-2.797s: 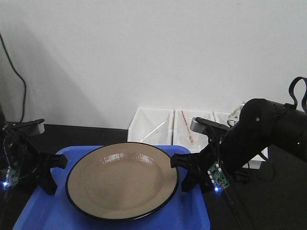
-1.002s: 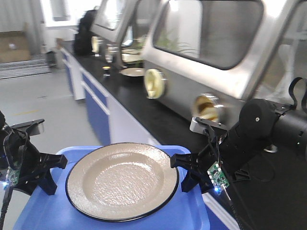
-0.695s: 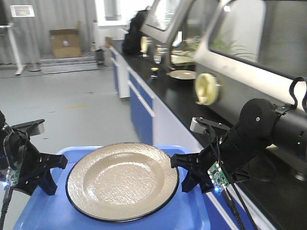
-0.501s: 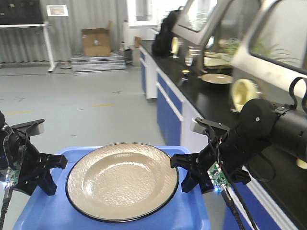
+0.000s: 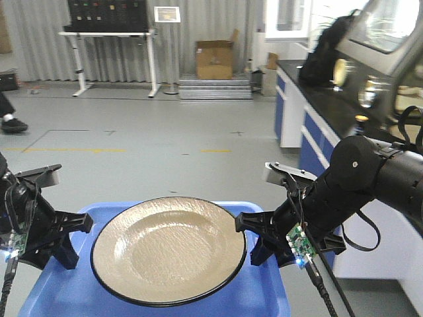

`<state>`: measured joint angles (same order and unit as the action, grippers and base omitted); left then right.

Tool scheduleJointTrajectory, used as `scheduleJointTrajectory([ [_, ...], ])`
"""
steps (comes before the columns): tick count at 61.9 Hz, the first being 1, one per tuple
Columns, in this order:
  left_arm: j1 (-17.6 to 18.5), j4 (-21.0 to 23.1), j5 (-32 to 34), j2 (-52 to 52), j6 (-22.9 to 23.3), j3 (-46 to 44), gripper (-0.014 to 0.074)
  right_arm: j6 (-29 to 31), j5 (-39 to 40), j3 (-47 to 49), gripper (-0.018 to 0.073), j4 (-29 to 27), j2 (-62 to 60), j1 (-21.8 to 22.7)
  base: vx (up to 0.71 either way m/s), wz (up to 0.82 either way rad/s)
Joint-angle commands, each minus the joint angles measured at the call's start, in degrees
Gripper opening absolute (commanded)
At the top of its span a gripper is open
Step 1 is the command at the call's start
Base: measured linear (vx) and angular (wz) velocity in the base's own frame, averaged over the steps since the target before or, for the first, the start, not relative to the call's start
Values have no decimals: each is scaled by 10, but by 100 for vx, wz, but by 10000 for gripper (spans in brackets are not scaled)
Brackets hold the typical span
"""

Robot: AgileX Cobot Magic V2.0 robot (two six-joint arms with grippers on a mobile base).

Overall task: Place disk in tray to left cabinet
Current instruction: 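Hold the tray with both grippers while the base drives to the cabinet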

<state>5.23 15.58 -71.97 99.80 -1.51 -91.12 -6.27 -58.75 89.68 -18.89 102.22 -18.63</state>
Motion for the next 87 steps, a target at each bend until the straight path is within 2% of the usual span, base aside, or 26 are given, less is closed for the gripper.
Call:
scheduleJointTrajectory([
  [1,-2,0,2,-35,2,-21,0,5,22,22,-2,1,-35,4,46,42],
  [37,-2,1,2,-35,2,-21,0,5,22,22,-2,4,-35,4,55,29],
  [87,-2,0,2,-37,2,-21,0,5,12,22,-2,4,-33,4,66,-11],
])
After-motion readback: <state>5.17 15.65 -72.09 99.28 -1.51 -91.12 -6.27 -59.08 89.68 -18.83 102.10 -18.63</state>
